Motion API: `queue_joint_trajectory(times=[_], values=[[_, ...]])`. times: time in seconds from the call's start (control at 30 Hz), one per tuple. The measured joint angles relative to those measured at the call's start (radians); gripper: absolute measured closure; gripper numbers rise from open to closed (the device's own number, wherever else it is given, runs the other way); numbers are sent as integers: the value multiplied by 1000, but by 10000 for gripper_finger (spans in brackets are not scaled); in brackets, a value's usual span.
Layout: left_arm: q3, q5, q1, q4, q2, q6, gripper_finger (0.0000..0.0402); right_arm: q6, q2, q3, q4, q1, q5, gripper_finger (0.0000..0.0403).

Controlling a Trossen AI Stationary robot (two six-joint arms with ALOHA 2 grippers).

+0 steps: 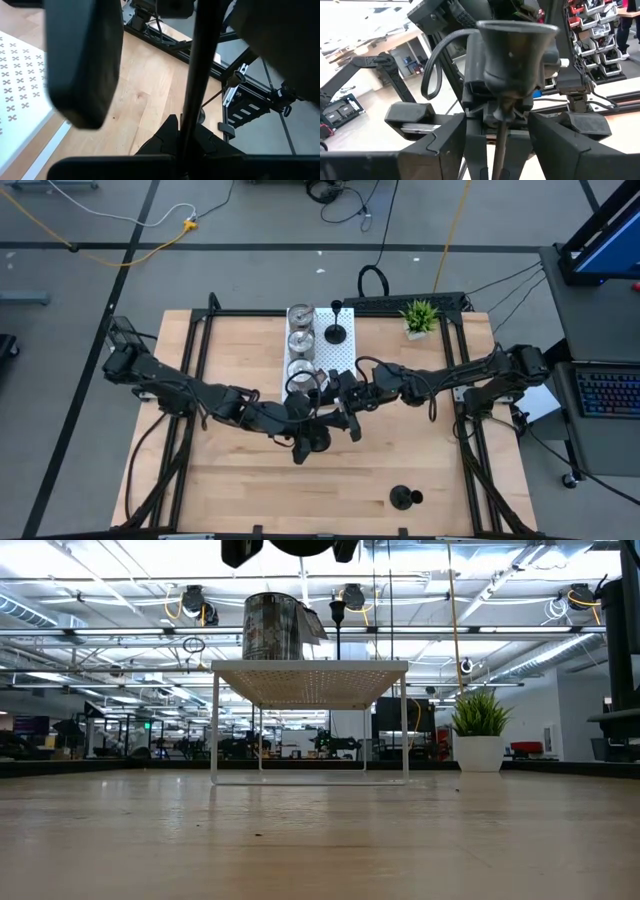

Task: Pick & Place candle stick holders
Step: Put the left black candle holder on the shelf aligned with the other black candle holder

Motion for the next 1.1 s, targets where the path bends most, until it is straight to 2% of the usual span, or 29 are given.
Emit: queue_joint_trajectory(times=[0.2,0.6,0.77,1.1], values=[[0,0,-1,0,0,-2,394,0,0,0,0,0,0,247],[0,1,-1,1,0,-1,394,-7,0,0,16,0,-2,386],[0,0,-1,0,0,-1,393,-9,0,0,16,0,3,390],[0,18,-1,1,0,-8,340,-11,0,0,15,0,4,395]])
